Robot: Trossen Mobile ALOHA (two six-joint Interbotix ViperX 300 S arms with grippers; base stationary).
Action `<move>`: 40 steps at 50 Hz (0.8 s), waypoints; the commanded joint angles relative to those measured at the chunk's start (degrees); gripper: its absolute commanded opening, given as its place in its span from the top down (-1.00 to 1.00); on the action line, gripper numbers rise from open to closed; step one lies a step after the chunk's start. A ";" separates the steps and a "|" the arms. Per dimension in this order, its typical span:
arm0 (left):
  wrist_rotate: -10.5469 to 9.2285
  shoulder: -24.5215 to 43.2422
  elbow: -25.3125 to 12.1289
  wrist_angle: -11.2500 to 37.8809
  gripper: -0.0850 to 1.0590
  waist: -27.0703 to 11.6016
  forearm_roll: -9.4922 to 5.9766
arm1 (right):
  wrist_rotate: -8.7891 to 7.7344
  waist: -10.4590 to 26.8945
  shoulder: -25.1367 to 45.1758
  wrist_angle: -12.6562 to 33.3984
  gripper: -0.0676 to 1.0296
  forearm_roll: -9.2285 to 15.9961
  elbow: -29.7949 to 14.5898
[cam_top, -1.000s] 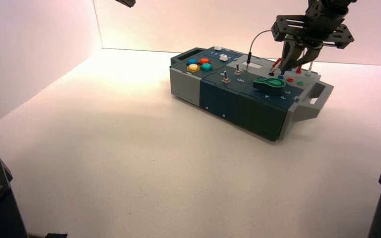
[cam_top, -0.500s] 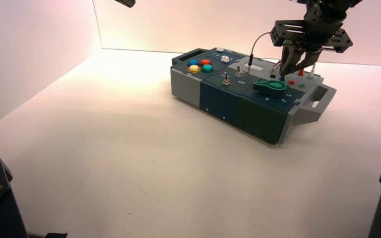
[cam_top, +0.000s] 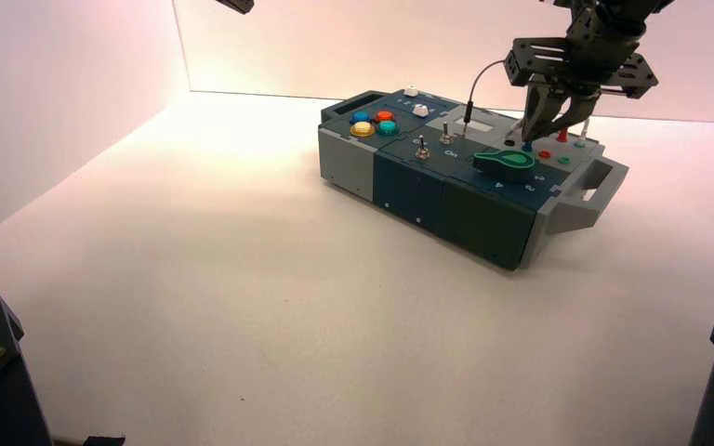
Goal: Insert the blue wire.
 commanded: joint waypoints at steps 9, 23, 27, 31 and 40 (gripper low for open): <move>0.35 -0.97 -1.58 -0.26 0.91 0.18 -0.18 | -0.18 -0.18 -9.05 7.65 0.32 -0.35 -3.08; 0.35 -0.97 -1.49 -0.35 0.91 0.18 -0.18 | -0.18 -0.18 -17.14 15.82 0.31 -5.36 -6.94; 0.35 -0.97 -1.49 -0.70 0.91 0.18 -0.18 | -0.26 -0.26 -18.63 17.58 0.31 -6.68 -7.47; 0.26 -0.97 -1.41 -1.05 0.91 0.18 -0.18 | -0.26 -0.62 -20.13 18.72 0.31 -7.56 -7.56; 0.35 -0.88 -1.23 -1.32 0.91 0.18 -0.09 | -0.18 -0.88 -22.15 20.30 0.31 -9.93 -5.80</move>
